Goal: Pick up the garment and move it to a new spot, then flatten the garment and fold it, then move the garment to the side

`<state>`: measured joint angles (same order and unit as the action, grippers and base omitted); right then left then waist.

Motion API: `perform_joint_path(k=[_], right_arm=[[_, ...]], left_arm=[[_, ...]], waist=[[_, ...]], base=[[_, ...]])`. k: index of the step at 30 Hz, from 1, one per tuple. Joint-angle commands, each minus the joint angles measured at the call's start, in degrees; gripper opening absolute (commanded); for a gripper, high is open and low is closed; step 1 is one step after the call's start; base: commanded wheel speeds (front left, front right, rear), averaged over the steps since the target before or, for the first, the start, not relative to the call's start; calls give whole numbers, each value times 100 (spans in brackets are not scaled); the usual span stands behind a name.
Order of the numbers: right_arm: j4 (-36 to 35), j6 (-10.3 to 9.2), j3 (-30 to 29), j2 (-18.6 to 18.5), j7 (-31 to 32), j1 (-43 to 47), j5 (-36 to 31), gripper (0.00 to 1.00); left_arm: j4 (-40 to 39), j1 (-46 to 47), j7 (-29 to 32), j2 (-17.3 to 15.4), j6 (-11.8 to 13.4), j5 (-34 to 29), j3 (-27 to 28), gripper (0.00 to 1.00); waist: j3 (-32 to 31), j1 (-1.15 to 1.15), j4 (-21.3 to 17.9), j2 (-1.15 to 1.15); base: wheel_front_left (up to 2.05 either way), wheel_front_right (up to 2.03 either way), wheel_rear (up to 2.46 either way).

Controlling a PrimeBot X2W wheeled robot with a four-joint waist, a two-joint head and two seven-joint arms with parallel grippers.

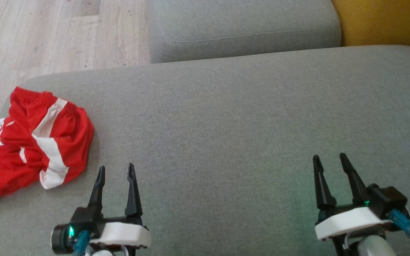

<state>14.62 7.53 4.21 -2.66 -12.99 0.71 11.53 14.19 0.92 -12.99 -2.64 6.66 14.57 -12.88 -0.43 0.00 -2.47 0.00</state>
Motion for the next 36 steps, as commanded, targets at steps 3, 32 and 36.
perform_joint_path(k=[3,32,36], right_arm=[[-216,-4,204,-23,-131,-167,-332,100],[-153,-4,170,-21,-201,-112,-591,100],[-136,-4,155,-21,-201,-107,-586,100]], left_arm=[[-188,335,-130,-23,102,-326,164,100],[-102,388,-201,-24,-162,-457,328,100],[-220,321,-201,-24,-184,-454,361,100]], waist=[[2,0,3,0],[126,0,897,0],[173,0,1372,0]], base=[[0,0,0],[0,0,0],[0,0,0]])
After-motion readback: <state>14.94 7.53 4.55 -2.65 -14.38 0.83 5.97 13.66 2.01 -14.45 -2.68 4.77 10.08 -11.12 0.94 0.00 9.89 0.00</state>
